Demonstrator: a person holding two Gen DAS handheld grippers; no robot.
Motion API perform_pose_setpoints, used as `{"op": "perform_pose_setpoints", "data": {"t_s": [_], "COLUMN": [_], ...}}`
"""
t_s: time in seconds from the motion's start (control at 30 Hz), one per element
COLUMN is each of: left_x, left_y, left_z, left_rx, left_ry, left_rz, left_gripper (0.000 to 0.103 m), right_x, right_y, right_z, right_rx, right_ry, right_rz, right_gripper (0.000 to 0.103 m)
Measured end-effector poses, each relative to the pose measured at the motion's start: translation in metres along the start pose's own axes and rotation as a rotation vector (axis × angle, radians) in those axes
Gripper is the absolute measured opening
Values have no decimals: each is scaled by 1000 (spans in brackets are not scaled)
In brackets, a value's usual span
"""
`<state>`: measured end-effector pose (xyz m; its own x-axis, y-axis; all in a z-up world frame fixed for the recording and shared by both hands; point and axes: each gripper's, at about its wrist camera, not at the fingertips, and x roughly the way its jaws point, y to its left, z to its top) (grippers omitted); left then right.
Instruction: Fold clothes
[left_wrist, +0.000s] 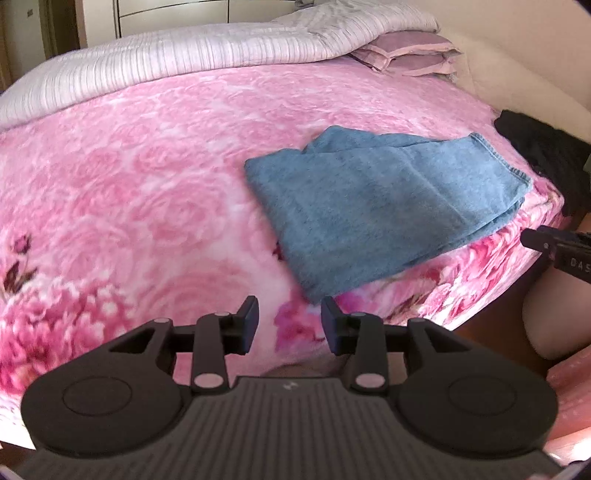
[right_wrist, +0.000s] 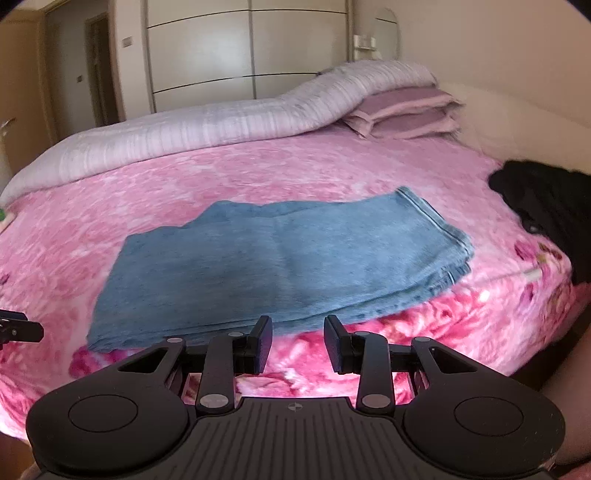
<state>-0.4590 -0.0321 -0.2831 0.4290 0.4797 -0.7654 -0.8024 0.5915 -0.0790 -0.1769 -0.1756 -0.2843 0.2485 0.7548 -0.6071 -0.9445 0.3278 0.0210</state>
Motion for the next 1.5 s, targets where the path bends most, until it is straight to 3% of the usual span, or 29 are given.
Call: {"op": "perform_pose_setpoints", "data": {"t_s": [0.2, 0.47, 0.6, 0.77, 1.1, 1.2, 1.27, 1.5], "left_x": [-3, 9, 16, 25, 31, 31, 31, 24], "left_y": [36, 66, 66, 68, 72, 74, 77, 84], "left_z": [-12, -15, -13, -11, -5, -4, -4, 3], "left_rx": [-97, -220, -216, -219, -234, -241, -247, -276], "left_ry": [0, 28, 36, 50, 52, 52, 52, 46], "left_rz": [-83, -150, -172, -184, -176, -172, -160, -109], "left_gripper": [33, 33, 33, 33, 33, 33, 33, 32], "right_x": [6, 47, 66, 78, 107, 118, 119, 122], "right_y": [33, 97, 125, 152, 178, 182, 172, 137], "right_z": [0, -24, -43, -66, -95, -98, -87, -44], "right_rx": [-186, -545, -726, -924, -1198, -1217, -1101, -669], "right_ry": [-51, 0, 15, -25, -128, -143, -139, -119], "right_rz": [4, 67, 107, 139, 99, 112, 157, 311], "right_gripper": [35, 36, 40, 58, 60, 56, 43, 18]}}
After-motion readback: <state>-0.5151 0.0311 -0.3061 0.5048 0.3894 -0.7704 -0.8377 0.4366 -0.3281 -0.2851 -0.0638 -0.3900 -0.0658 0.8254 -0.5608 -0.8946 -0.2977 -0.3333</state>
